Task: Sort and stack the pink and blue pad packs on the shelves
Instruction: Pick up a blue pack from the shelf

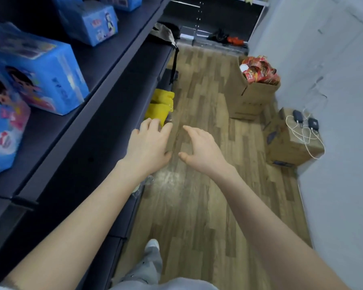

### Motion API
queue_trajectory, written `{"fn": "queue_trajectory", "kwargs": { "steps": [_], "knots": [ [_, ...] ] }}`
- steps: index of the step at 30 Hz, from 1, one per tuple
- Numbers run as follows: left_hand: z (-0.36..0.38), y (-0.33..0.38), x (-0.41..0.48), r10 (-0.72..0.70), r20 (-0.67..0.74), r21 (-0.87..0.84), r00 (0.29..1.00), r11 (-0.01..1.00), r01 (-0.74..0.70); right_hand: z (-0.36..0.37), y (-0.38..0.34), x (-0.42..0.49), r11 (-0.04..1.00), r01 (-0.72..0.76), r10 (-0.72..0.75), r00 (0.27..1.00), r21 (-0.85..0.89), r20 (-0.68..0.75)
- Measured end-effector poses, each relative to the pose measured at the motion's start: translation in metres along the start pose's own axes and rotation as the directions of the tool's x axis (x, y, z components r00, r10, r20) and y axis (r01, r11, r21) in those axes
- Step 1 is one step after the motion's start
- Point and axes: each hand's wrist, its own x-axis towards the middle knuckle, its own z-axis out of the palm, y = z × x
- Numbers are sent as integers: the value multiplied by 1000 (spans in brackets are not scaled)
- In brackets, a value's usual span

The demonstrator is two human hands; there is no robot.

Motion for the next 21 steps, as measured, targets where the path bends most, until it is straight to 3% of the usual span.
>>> {"fn": "queue_trajectory", "kwargs": {
  "steps": [13,21],
  "knots": [
    [-9,-24,106,55,19,-54,998,997,-54,-23,17,101,997,-80,81,995,15,-55],
    [-8,-41,165,-12,25,-32,1000,999,13,-35,26,180,999,19,-18,999,33,-27]
  ]
}}
